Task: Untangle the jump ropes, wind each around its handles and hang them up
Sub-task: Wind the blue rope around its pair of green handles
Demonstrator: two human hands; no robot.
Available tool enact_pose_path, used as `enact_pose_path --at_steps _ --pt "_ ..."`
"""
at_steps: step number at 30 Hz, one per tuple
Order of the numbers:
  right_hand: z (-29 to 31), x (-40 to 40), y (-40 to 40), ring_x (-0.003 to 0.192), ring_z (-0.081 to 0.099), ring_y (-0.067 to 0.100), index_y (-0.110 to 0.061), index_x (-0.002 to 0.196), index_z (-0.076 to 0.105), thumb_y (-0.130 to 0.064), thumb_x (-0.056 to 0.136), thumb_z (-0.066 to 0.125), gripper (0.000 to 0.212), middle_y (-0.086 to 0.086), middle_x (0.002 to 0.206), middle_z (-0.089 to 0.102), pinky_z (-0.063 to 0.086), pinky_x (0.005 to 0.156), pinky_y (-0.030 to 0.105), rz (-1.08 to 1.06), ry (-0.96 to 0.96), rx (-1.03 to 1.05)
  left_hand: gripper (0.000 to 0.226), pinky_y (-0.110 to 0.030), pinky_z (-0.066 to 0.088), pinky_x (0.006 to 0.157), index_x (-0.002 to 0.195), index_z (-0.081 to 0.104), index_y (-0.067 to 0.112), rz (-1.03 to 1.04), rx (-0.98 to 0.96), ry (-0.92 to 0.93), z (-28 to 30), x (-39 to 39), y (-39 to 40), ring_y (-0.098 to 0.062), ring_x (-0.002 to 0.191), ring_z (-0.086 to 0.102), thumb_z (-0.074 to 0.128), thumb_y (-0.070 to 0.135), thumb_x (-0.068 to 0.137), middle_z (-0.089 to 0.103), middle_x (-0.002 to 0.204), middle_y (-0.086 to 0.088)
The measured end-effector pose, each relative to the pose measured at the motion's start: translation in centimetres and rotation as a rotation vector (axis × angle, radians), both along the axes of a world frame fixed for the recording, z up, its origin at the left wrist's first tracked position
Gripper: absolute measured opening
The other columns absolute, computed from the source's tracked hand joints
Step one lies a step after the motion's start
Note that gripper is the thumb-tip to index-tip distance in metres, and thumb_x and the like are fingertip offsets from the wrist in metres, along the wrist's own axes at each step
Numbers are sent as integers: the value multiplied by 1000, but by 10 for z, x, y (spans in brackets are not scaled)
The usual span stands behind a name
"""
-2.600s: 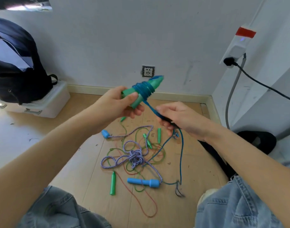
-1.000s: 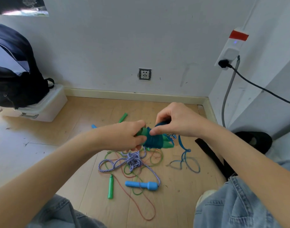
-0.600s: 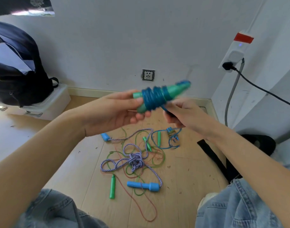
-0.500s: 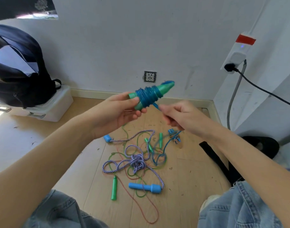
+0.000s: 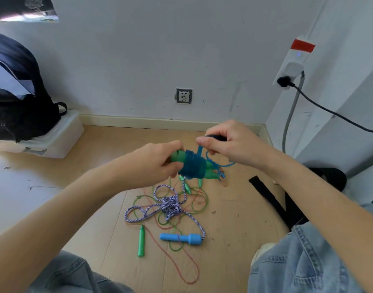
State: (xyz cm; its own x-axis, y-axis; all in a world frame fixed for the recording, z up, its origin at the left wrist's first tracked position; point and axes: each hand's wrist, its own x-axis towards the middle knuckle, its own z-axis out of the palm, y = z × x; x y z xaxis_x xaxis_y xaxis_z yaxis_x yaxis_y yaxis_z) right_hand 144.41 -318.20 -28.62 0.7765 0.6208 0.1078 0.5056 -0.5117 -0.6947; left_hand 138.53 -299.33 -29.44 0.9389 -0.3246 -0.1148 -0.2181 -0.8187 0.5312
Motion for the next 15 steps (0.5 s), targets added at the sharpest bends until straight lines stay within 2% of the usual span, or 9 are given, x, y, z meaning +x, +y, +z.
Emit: enact_pose_path --at_steps 3,6,8,9,10,12,13,14,15 --pt "2 2 -4 48 33 11 -17 51 55 -35 86 60 40 4 50 39 25 46 17 3 102 49 3 -17 45 56 91 50 20 -156 -254 161 17 -2 4 -5 55 53 50 18 92 61 71 4" --pt "5 1 -4 47 40 11 -18 54 64 -45 78 63 36 2 54 50 33 46 17 29 304 152 8 -17 46 57 94 56 19 -247 -552 327 26 -6 13 -7 61 54 51 22 89 61 74 4" --pt "5 0 -2 51 49 13 -21 61 72 -41 76 63 26 2 59 58 40 50 20 36 444 277 16 -16 47 58 100 59 17 -263 -785 429 27 -9 15 -6 64 55 52 22 87 63 77 3" --pt "4 1 -1 50 46 13 -24 57 70 -34 81 61 28 1 58 55 37 51 22 49 494 317 20 -15 48 58 102 60 17 -229 -921 455 27 -8 15 -6 64 56 53 23 84 64 77 1" --pt "2 0 0 45 38 10 -24 49 64 -30 88 54 41 -3 52 48 33 47 20 69 521 320 23 -14 48 57 104 60 17 -167 -1062 457 27 -7 15 -6 63 56 54 22 82 65 77 -1" --pt "-2 -3 3 40 20 8 -22 44 49 -39 93 43 53 -8 44 32 21 40 16 75 530 264 23 -12 49 56 106 57 13 50 -1294 387 25 1 18 -5 59 57 53 19 84 65 75 -3" --pt "-3 -5 4 40 18 8 -22 44 46 -42 94 41 54 -8 44 29 19 39 16 54 516 235 19 -11 49 55 105 57 11 195 -1324 322 22 6 19 -4 57 57 51 16 87 65 74 -4" --pt "-3 -6 5 40 19 8 -22 45 45 -42 95 40 54 -8 44 29 19 39 16 38 487 208 17 -12 49 54 105 56 9 331 -1256 243 18 11 20 -5 56 56 48 12 91 64 74 -5" --pt "-3 -7 6 41 21 9 -22 46 45 -41 95 42 53 -6 46 30 20 40 17 37 426 169 16 -13 48 53 106 55 6 440 -1105 165 13 14 20 -6 55 56 45 9 94 62 74 -6"
